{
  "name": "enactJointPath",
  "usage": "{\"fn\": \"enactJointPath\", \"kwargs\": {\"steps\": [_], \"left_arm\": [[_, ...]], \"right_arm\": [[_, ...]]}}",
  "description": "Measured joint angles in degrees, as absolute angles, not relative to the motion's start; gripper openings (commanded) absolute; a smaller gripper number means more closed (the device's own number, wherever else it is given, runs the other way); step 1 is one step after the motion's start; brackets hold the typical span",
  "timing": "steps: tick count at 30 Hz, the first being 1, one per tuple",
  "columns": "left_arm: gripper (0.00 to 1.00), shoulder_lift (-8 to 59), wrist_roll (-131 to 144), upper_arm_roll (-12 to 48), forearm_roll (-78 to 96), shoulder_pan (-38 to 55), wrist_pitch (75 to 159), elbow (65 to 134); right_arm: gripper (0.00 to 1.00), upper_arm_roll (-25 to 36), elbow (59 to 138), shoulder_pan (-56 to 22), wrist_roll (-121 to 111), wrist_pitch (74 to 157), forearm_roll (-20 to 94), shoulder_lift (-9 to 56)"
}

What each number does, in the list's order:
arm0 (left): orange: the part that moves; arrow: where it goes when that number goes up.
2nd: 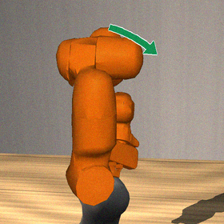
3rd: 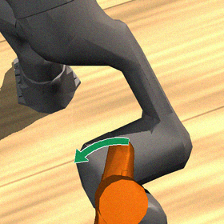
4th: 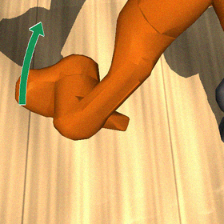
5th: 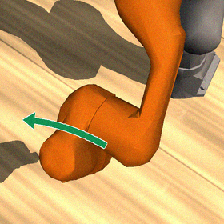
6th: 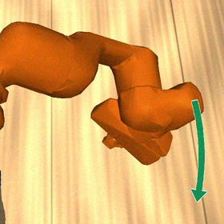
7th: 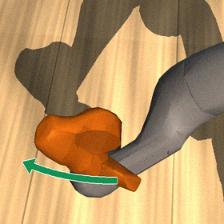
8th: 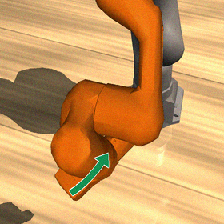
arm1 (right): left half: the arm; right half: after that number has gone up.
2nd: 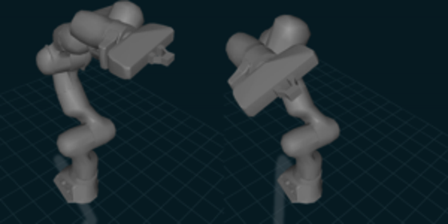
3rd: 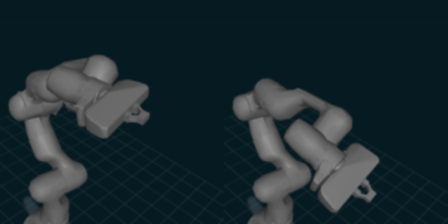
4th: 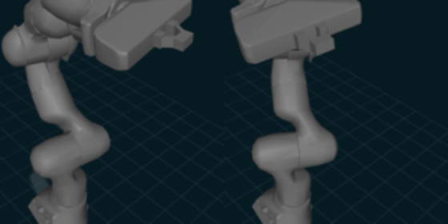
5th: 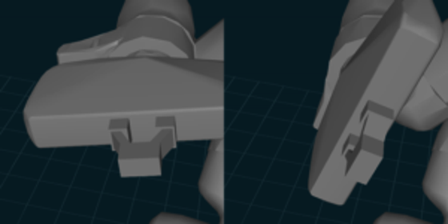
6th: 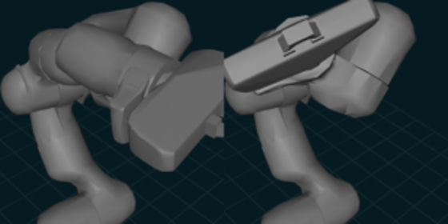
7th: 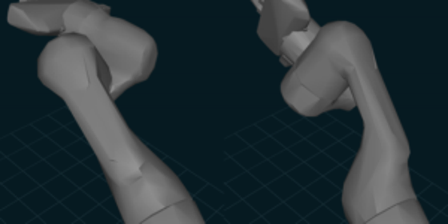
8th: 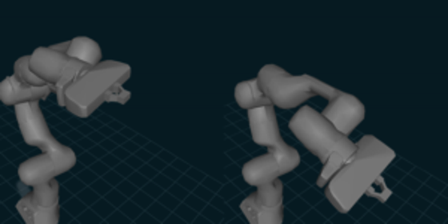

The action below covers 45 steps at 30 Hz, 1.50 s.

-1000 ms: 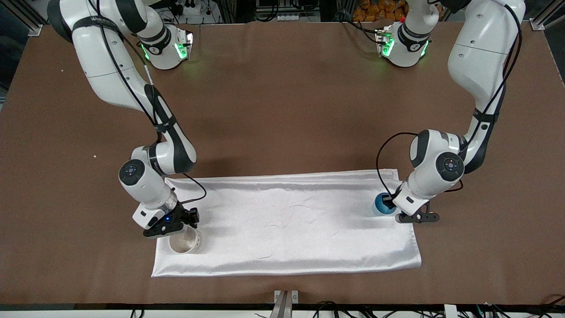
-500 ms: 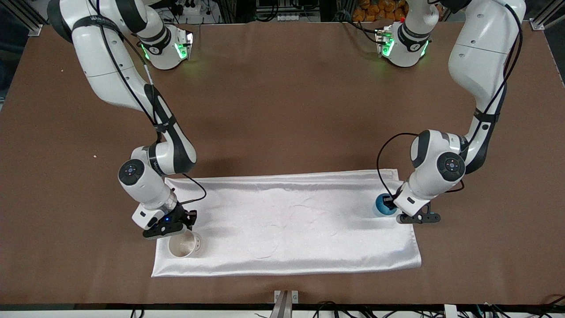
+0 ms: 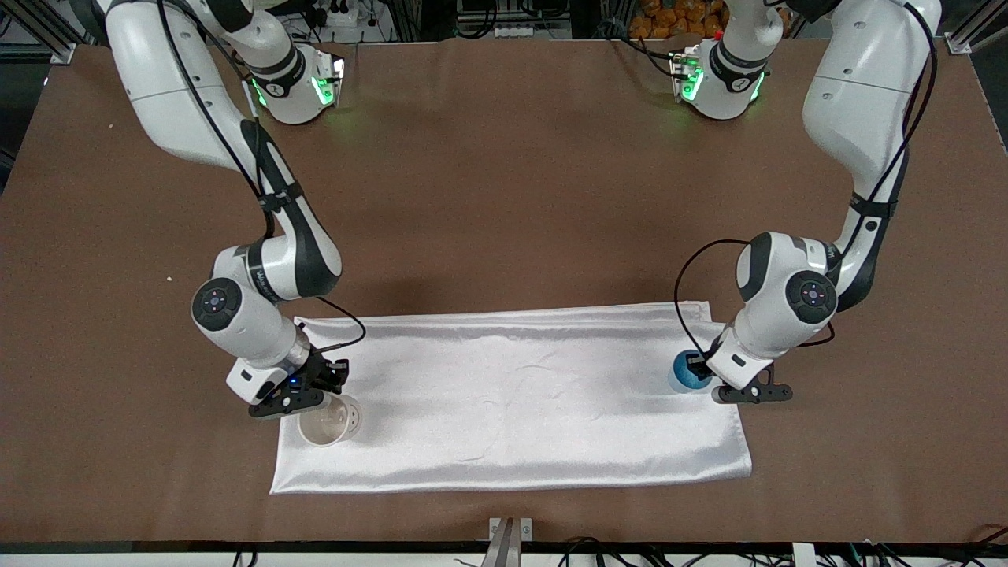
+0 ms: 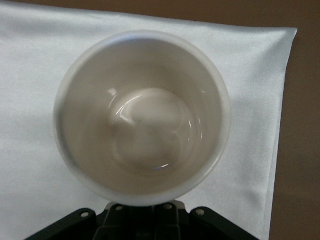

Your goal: Place blue cup into white mug on table

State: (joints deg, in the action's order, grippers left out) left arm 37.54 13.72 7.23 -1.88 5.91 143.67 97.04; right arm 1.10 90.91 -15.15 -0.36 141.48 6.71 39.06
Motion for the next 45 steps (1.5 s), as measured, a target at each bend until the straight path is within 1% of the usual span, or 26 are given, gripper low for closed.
{"fn": "enactJointPath", "kwargs": {"steps": [3, 8, 12, 18, 22, 27, 34, 45], "left_arm": [[0.00, 37.3, 13.7, 7.2, -1.9, 5.9, 143.7, 96.8], [0.00, 36.0, 13.7, 7.2, -1.9, 5.9, 142.7, 96.4], [0.00, 33.6, 13.7, 7.1, -1.9, 5.8, 139.2, 96.1], [0.00, 28.2, 13.7, 7.3, -1.9, 6.0, 132.7, 95.9], [0.00, 25.4, 13.7, 7.4, -1.9, 6.2, 130.0, 96.0], [0.00, 23.0, 13.7, 7.8, -1.9, 7.5, 127.0, 96.0], [0.00, 21.1, 15.1, 10.6, -1.9, 8.2, 123.0, 96.0], [0.00, 20.8, 18.7, 14.9, -1.9, 8.4, 122.3, 96.2]], "right_arm": [[0.00, 1.0, 93.3, -16.1, 0.9, 140.8, 6.7, 36.9], [0.00, 0.9, 100.1, -18.4, 3.0, 140.8, 6.7, 32.3], [0.00, 0.9, 107.3, -20.6, 4.3, 141.3, 6.7, 28.2], [0.00, 0.9, 118.6, -23.6, 6.2, 144.5, 6.7, 22.0], [0.00, 0.9, 123.1, -24.2, 6.7, 145.2, 6.7, 18.8], [0.00, 0.9, 125.3, -25.8, 11.0, 145.2, 6.7, 15.9], [0.00, 0.8, 125.5, -32.7, 21.7, 145.4, 6.7, 15.0], [0.00, 0.8, 125.5, -39.4, 34.5, 145.8, 6.7, 14.1]]}}
